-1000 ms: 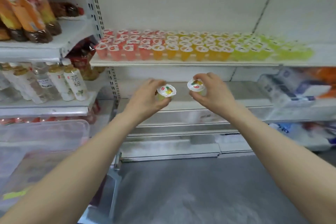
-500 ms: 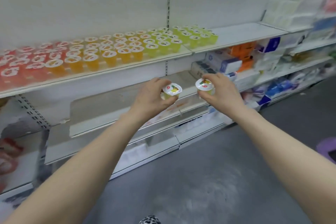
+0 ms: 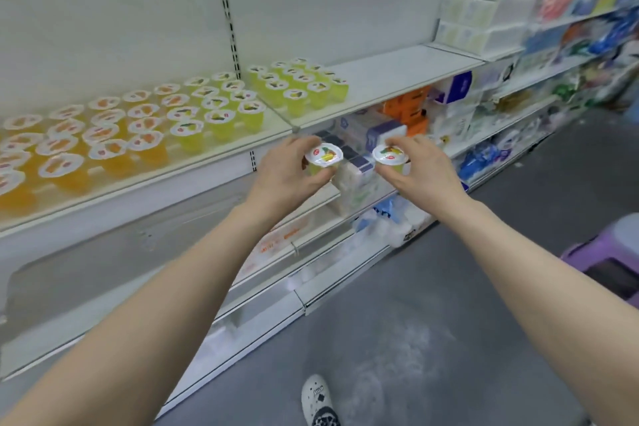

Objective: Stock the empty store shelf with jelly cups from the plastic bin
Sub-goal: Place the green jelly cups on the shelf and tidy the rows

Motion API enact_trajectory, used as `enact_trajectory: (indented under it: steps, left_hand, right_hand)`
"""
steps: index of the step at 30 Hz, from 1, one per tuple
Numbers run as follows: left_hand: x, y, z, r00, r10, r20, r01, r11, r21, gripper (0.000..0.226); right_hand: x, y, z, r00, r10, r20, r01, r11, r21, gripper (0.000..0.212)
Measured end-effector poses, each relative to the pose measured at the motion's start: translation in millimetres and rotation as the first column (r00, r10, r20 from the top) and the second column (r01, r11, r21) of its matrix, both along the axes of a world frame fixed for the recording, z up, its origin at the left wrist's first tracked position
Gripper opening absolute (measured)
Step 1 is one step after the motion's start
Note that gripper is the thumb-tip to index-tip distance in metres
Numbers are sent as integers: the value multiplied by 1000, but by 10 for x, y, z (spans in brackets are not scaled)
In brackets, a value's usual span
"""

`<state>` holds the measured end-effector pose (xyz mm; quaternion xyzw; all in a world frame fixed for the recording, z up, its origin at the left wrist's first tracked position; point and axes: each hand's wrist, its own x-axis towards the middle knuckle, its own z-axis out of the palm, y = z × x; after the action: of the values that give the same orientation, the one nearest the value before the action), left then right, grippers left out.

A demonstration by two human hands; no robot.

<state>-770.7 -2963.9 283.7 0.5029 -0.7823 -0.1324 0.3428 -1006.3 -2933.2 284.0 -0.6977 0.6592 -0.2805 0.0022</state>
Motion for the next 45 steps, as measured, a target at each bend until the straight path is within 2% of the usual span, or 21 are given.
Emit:
enact_trajectory:
  steps: [7, 14, 21, 27, 37, 45]
  left_hand:
    - [-372, -1044, 246, 999, 23, -49, -25, 999, -35, 52]
    - [-491, -1761, 343, 994, 102, -43, -103, 994, -34, 54]
    - [-670, -2557, 425, 964, 245, -106, -251, 967, -45, 54]
    - [-840, -3156, 458, 911, 397, -116, -402, 915, -24, 56]
    - [-919, -3578, 360, 804, 587, -91, -592, 805, -36, 54]
    - [-989, -3658, 380, 768, 638, -61, -640, 767, -42, 55]
  right_hand:
    - [-317, -1149, 207, 999, 37, -4, -37, 999, -20, 50]
    - [-486, -2020, 223, 994, 105, 22, -104, 994, -38, 40]
    - [-670, -3150, 271, 978, 208, 8, -207, 974, -87, 32]
    - [-787, -4084, 266, 953, 290, 86, -287, 957, -44, 31]
    - [-630, -5074, -69, 858, 488, 160, -507, 853, 123, 29]
    - [-470, -5523, -114, 805, 556, 206, -582, 808, 93, 31]
